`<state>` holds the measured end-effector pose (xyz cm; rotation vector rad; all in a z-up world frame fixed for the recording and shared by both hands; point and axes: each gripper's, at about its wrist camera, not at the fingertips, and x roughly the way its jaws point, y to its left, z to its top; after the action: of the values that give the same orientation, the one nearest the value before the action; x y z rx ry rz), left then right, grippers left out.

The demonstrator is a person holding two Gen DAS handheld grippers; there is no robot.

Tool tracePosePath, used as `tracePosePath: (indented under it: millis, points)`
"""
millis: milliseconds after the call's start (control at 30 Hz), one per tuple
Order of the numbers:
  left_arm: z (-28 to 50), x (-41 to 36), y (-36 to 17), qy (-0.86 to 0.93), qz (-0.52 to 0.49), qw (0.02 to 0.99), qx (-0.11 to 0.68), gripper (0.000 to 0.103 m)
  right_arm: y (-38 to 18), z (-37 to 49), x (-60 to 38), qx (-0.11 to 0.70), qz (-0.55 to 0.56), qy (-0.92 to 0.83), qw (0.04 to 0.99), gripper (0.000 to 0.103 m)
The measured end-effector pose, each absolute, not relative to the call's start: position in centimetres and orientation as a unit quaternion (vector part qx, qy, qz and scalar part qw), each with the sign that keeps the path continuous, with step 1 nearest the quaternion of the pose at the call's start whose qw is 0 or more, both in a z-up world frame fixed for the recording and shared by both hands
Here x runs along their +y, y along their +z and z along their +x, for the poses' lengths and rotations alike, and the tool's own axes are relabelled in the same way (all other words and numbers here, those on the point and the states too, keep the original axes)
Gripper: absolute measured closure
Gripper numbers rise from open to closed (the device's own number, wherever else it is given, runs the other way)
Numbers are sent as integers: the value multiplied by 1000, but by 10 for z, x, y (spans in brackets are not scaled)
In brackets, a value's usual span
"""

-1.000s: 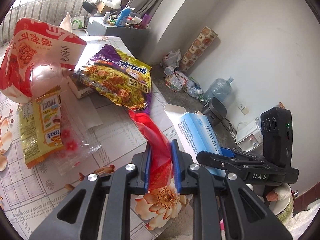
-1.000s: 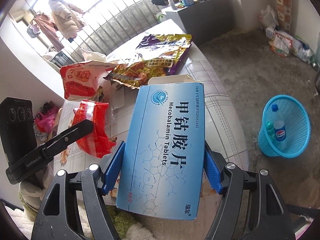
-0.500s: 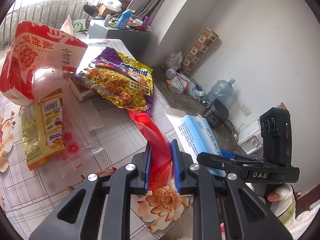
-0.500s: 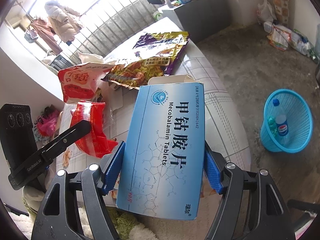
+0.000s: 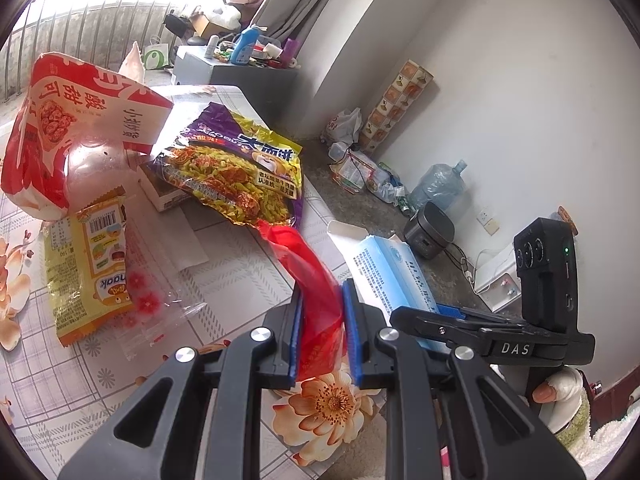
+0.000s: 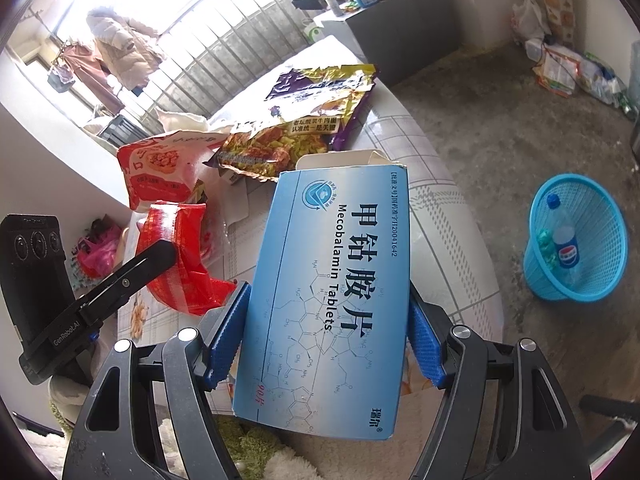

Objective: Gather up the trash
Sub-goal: 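Grasp the red snack bag with the left gripper while right gripper holds the box, then carry red bag and medicine box over the blue wastebasket and open both grippers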

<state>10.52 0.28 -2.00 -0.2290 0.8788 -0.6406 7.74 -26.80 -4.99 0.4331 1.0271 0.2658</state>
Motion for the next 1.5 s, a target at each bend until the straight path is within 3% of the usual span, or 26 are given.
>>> tracePosePath:
  millis: [833, 1500]
  points:
    - [120, -21, -1, -331, -92, 853, 392, 85, -30, 73, -310, 451, 238, 86, 856, 35]
    - [159, -126, 24, -431, -59, 806, 401, 85, -37, 31, -422, 378, 350, -64, 855, 35]
